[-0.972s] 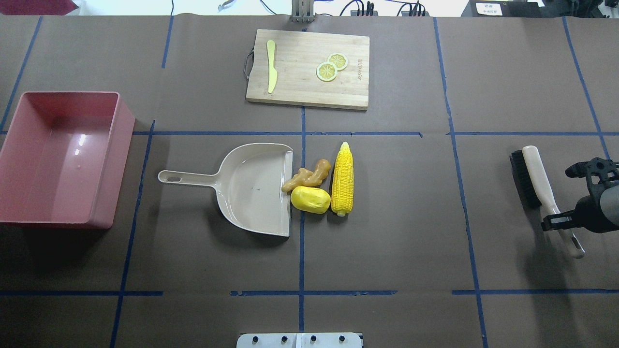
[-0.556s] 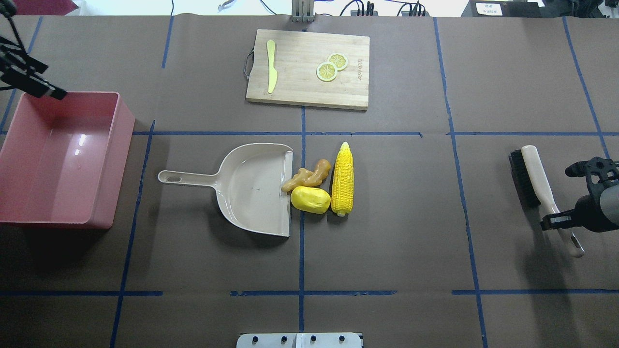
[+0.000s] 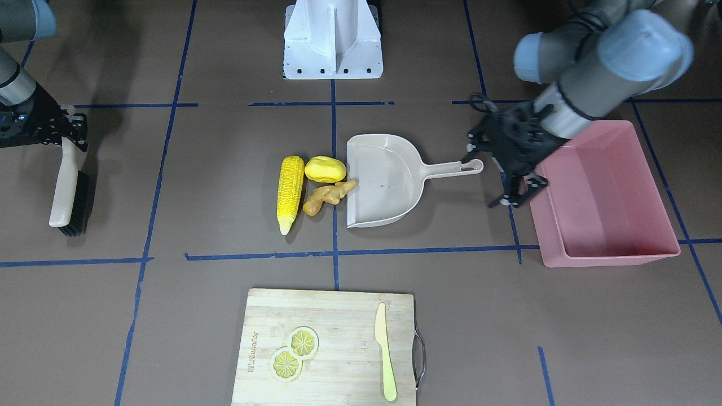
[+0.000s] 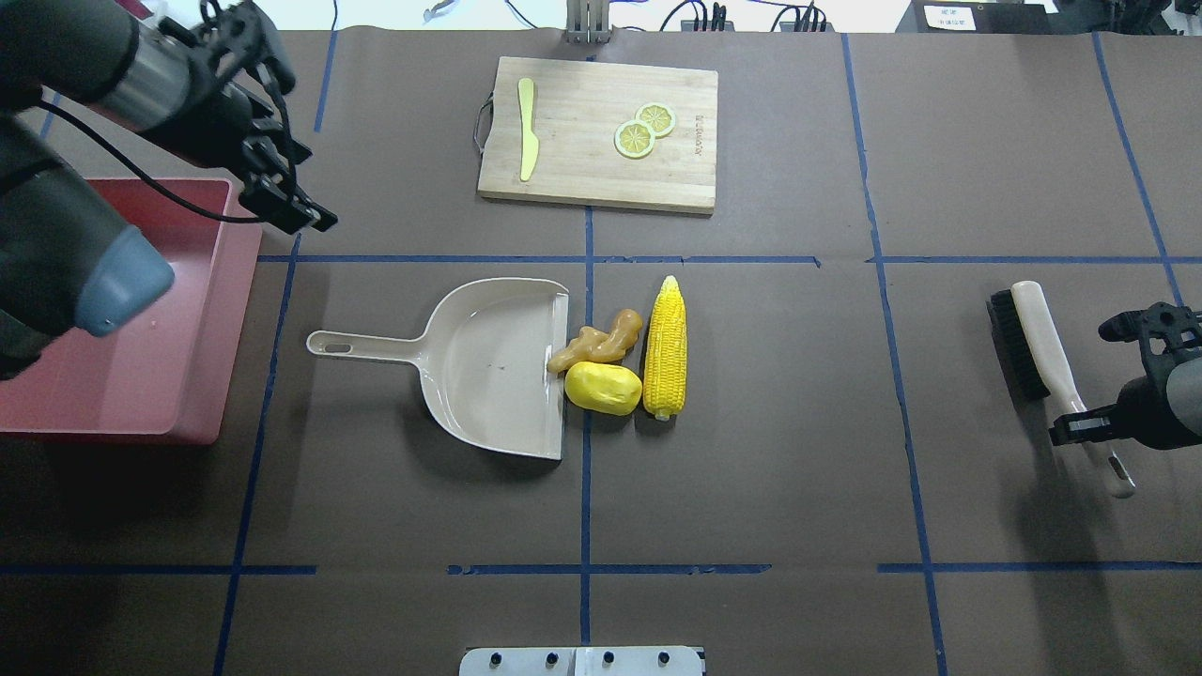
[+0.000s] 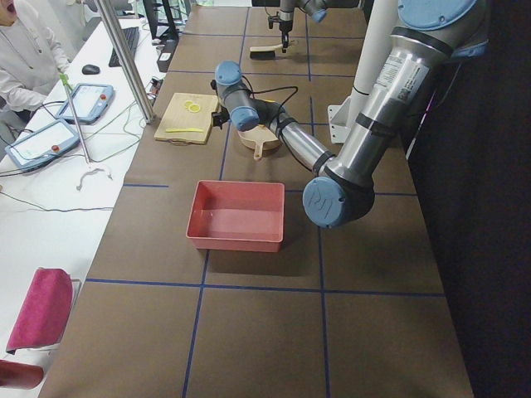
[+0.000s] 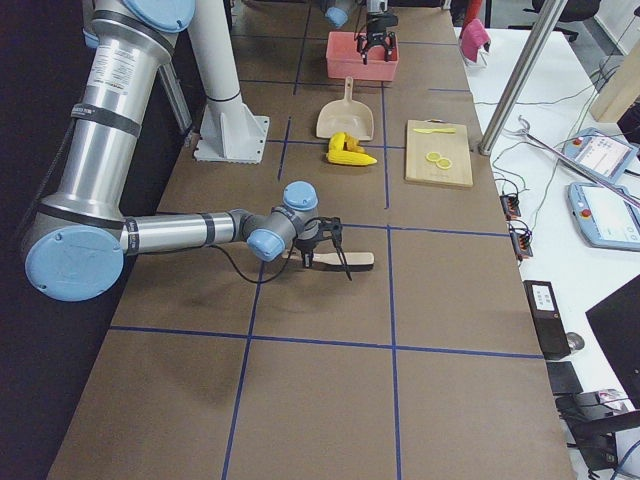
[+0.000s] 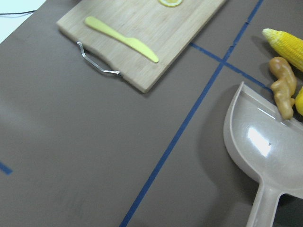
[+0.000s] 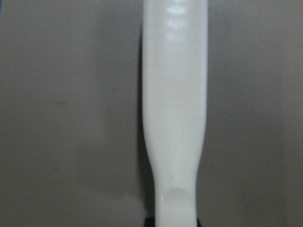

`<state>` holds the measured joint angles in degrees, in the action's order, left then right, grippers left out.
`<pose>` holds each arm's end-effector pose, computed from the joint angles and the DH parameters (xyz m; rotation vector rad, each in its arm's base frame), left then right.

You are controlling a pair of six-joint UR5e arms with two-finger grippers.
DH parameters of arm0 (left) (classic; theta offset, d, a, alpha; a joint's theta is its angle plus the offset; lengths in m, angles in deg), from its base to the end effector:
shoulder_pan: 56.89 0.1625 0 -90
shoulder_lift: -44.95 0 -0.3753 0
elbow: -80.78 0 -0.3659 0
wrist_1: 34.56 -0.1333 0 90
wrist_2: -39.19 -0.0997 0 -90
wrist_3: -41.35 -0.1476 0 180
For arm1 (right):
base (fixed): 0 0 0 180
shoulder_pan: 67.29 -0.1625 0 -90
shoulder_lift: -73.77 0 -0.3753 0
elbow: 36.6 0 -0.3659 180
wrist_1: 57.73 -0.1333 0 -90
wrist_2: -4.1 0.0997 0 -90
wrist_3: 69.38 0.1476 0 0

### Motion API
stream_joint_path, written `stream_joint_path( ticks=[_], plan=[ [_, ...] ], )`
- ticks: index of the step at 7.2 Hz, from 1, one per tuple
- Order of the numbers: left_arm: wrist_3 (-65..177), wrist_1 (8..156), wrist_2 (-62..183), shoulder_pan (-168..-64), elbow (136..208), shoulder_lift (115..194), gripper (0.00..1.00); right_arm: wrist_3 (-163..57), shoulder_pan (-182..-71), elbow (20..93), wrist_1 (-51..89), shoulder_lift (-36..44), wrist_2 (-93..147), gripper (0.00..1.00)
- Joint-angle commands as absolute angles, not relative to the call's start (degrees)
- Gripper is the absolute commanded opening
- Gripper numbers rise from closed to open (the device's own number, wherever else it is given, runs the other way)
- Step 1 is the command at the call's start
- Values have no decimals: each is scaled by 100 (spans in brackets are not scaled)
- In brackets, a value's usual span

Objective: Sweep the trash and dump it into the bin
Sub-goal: 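Move the left gripper to the beige dustpan handle and grasp it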

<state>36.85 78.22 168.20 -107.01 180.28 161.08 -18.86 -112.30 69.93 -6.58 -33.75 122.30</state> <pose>0.3618 -0.4960 0.2614 0.7787 0.9297 1.0281 -0.2459 -0.3359 0.5682 0.0841 -0.7970 -0.0713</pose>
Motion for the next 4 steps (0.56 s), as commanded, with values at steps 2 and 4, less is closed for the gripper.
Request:
stream_joint_path(
  ticks=[2,4],
  plan=[
    [2494,7900,16400,-10084,18036,15965,100,-1884,-11238,7001,-666,-3381,12240,0],
    [2483,8266,16400,-9988,17975,15720,100,-1884,-11238,7001,-666,-3381,12248,0]
  ],
)
